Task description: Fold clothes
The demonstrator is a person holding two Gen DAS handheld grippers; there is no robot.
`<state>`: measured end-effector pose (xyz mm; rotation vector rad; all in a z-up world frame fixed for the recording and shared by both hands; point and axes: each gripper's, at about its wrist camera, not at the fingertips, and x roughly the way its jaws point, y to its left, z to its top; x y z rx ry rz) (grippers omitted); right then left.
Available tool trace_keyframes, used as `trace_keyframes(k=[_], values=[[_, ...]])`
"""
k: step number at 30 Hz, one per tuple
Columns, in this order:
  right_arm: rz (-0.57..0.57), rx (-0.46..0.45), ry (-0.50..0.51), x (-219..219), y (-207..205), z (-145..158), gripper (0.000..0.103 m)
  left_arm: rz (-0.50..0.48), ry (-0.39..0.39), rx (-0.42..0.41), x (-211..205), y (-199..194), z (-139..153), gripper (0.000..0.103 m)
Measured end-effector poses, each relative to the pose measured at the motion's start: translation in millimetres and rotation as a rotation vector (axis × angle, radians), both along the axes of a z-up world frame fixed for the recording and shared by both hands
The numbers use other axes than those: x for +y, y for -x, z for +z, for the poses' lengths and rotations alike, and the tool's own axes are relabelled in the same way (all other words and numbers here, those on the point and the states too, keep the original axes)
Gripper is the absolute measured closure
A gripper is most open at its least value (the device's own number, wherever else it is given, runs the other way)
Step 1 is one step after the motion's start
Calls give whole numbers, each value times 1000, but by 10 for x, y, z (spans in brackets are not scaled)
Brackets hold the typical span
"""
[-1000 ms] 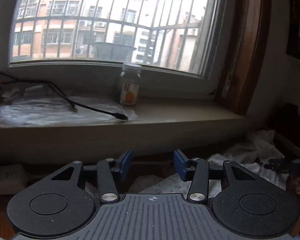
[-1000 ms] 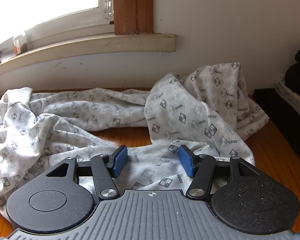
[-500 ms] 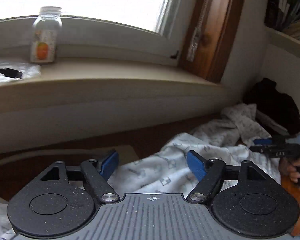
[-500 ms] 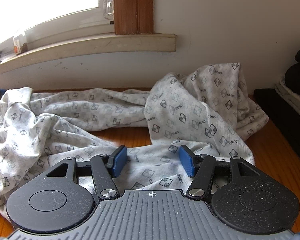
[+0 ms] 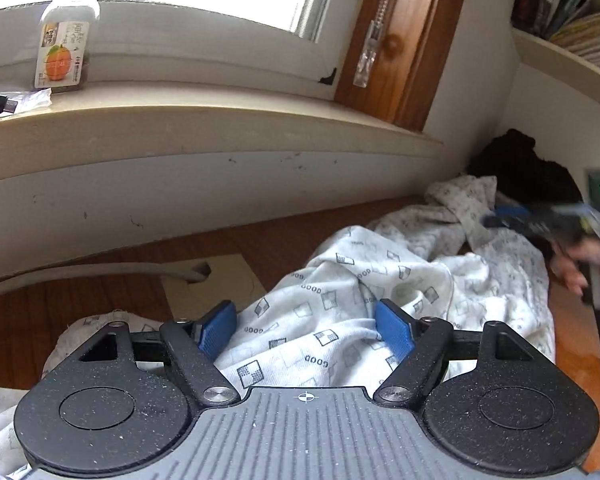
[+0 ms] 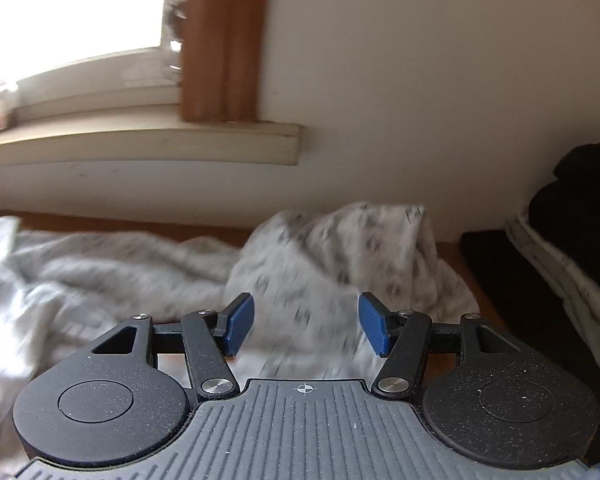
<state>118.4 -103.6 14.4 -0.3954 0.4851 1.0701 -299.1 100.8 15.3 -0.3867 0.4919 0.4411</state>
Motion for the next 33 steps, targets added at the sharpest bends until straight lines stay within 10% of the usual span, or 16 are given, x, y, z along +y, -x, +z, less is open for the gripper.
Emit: trace_keyframes(k=[2,5,8,11,19,23,33], values=[[-15,-18,56,137,-74,-47,48,-6,4,9,-5,45,-8,24],[-34,-7,75,103,-165,-33,90,-8,15,19,22,154,-14,24],[-86,-85,-13,-300,-136,224,94,-3,30,17,60,257,-19,24],[-195,-104,-162,-1005,-161,629,94,-3,32,14,80,332,-17,24],[-297,-55,27,-1847,-290,583,81,-4,11,33,55,279,-1,23],[-267,-75,-17,-1752,-234,565,53,-5,5,38,41,280,-7,23],[-161,-13,90,-658,-374,-38,52,-8,9,37,46,294,-12,23]])
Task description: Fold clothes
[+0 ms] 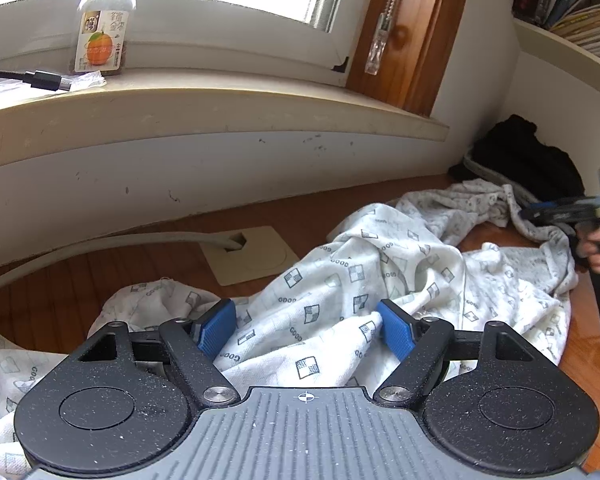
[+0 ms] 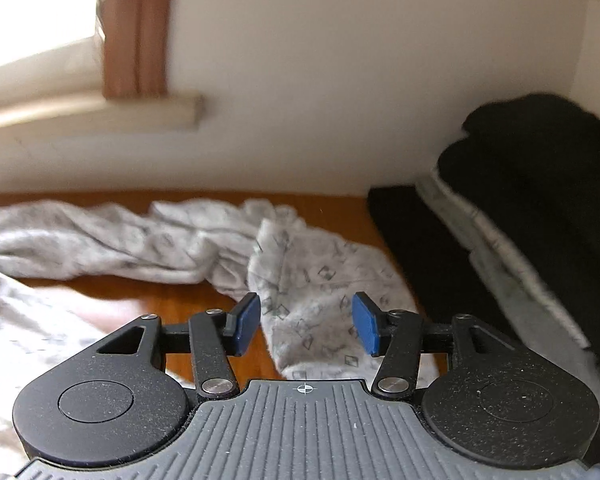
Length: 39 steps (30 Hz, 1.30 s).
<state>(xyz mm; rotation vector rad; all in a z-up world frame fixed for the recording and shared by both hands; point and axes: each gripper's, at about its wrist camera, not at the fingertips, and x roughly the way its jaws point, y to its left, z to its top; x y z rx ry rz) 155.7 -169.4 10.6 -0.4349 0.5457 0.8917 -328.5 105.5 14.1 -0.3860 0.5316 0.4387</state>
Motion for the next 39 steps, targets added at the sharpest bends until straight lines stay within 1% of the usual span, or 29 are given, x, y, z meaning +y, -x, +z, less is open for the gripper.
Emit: trace_keyframes(k=[1,3,6,7,9,10,11,13,14,16,17,19,22,24,27,31,34,36,39], values=[[-3,17,10,13,-47,-56,52,-2,-1,1,-2,4,1,23],[-10,24,30,-6,-121,-143,54,-5,-2,3,-7,11,3,23],[-50,28,49,-164,-233,-205,73,-12,-12,14,-19,4,5,23],[-85,26,62,-224,-286,-213,80,-15,-15,17,-20,8,6,23],[-192,12,105,-414,-399,-194,86,-23,-22,24,-21,21,8,23],[-247,5,128,-515,-456,-182,86,-29,-28,28,-22,37,10,23],[-258,19,118,-612,-475,-150,86,-34,-34,33,-23,54,12,22],[-244,42,80,-769,-455,-69,84,-38,-35,35,-5,98,14,22],[-232,27,69,-793,-403,-23,83,-36,-29,30,7,114,14,22],[-218,-13,45,-754,-279,69,69,-33,-20,22,22,136,14,22],[-191,-17,26,-698,-226,99,67,-32,-22,23,21,134,16,22],[-125,-12,-16,-562,-128,146,55,-33,-31,31,8,121,20,21],[-23,6,-45,-237,41,83,50,-36,-41,41,-6,101,19,18],[41,43,-58,-41,129,-11,47,-37,-43,45,-6,92,15,16],[118,87,-66,186,225,-173,47,-37,-40,44,1,78,10,13],[185,82,-55,321,248,-284,48,-32,-43,48,-6,74,7,10],[206,90,-80,305,232,-296,48,-17,-49,49,-7,72,9,8],[211,108,-98,298,197,-321,48,5,-68,54,-4,70,5,6],[217,109,-99,312,199,-323,48,26,-75,54,-3,69,10,5]])
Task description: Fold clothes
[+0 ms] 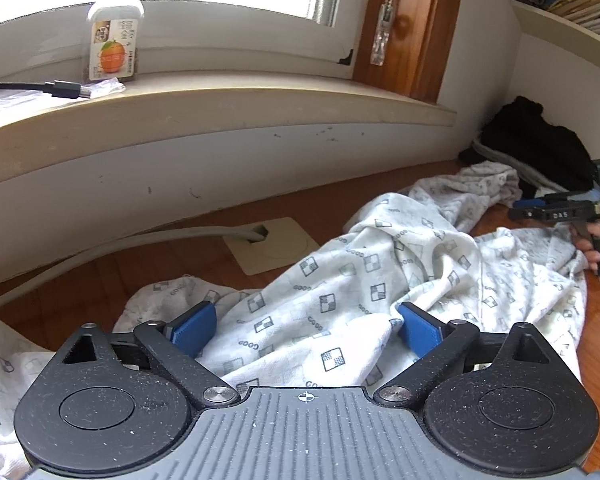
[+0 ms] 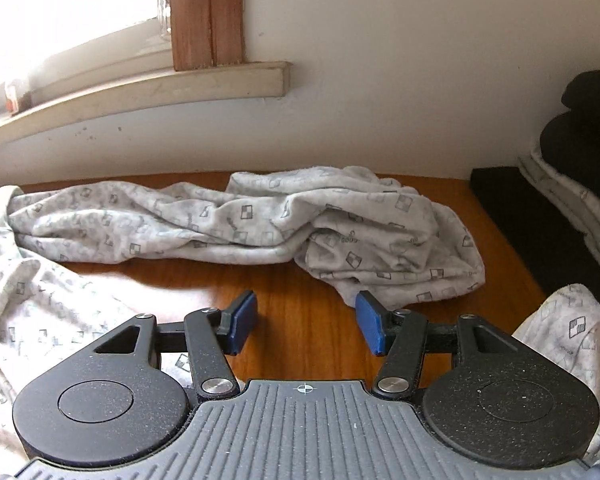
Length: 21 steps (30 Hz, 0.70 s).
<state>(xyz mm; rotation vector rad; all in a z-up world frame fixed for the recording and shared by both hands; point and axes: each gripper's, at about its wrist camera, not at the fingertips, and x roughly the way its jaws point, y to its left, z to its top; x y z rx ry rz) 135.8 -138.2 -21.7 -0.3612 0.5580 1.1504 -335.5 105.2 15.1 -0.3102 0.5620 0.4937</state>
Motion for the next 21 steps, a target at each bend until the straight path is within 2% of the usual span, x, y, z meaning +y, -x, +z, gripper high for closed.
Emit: trace_keyframes(k=[5,8,9,14,19,20,21], values=[[-3,2,0,-33,12,-8,45,104,35,-48,42,-106,133,5],[-13,-4,3,-30,24,-11,40,117,39,-77,-9,-313,303,20],[-17,-4,3,-31,22,-11,39,117,40,-77,-21,-415,347,21],[-24,3,3,-35,8,-16,38,78,15,35,-61,-1005,391,27],[-28,4,3,-38,7,-16,37,81,8,52,-113,-1182,383,72],[-28,5,3,-39,4,-15,37,75,10,59,-125,-1201,393,85],[-29,6,3,-40,1,-15,37,69,9,67,-139,-1222,405,88]])
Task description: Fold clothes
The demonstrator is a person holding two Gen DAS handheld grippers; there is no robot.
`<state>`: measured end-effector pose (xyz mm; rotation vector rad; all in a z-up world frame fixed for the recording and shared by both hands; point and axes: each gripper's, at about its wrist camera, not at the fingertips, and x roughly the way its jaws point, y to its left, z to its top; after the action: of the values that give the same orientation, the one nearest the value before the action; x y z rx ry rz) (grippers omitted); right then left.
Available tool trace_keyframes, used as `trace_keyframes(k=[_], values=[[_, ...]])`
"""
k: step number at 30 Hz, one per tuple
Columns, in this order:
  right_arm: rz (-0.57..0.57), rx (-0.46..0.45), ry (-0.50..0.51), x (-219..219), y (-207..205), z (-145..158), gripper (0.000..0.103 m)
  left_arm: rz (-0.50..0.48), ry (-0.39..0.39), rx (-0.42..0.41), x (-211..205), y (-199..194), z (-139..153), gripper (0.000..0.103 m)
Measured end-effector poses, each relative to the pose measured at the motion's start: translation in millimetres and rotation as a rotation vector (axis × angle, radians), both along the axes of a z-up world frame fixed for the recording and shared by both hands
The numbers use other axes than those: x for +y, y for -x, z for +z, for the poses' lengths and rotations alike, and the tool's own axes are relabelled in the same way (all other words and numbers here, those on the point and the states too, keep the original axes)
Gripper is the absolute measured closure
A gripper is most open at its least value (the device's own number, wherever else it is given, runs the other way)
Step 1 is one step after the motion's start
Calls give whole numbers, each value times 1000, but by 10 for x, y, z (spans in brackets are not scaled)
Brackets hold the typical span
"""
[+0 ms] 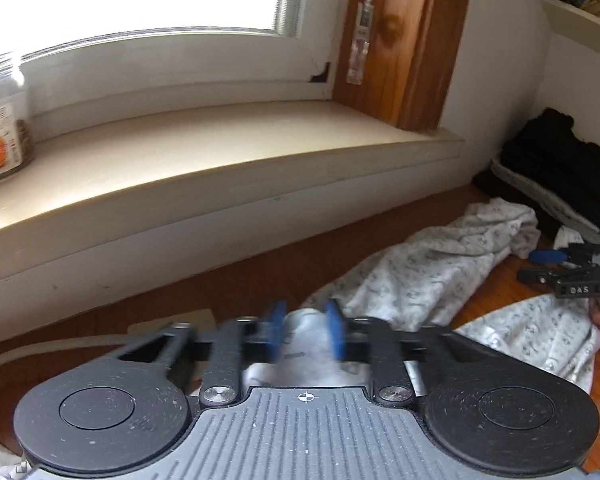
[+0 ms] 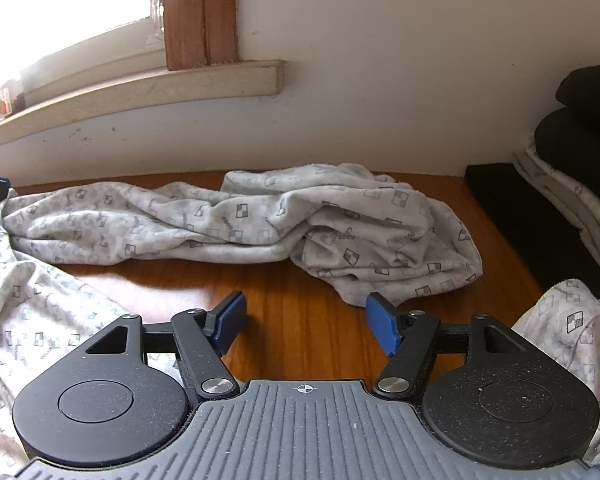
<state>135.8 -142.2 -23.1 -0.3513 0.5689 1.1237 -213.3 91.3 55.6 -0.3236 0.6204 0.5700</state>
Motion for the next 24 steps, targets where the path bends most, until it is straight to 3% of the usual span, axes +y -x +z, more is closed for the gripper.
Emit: trace_keyframes(k=[1,2,6,11,13,14,15,16,19,20,21,22,24], values=[[0,1,0,-1,-2,1,37,-7,-10,10,-24,-24,24,91],[-1,1,0,-1,-3,1,37,-13,-26,11,-60,-41,54,103],[-10,3,0,-2,-8,1,36,-5,-79,4,-179,-27,174,103],[-21,2,1,-2,-12,-2,35,22,-91,-8,-214,57,249,101],[-25,0,2,-1,-11,-1,34,46,-93,1,-203,78,227,77],[-26,0,2,1,-11,-1,34,52,-92,-2,-195,77,208,52],[-26,1,2,2,-12,-1,33,53,-87,-4,-176,70,182,35],[-27,3,1,2,-15,-1,33,54,-79,-5,-156,60,154,33],[-31,4,1,4,-18,2,33,45,-34,16,-88,0,35,39],[-33,2,1,5,-16,3,33,39,-27,25,-73,-11,3,56],[-34,0,2,5,-15,3,33,39,-27,28,-68,-18,-21,82],[-36,0,2,4,-16,4,33,41,-37,18,-78,-8,-22,93],[-38,1,2,4,-20,3,33,55,-80,-21,-143,30,27,97]])
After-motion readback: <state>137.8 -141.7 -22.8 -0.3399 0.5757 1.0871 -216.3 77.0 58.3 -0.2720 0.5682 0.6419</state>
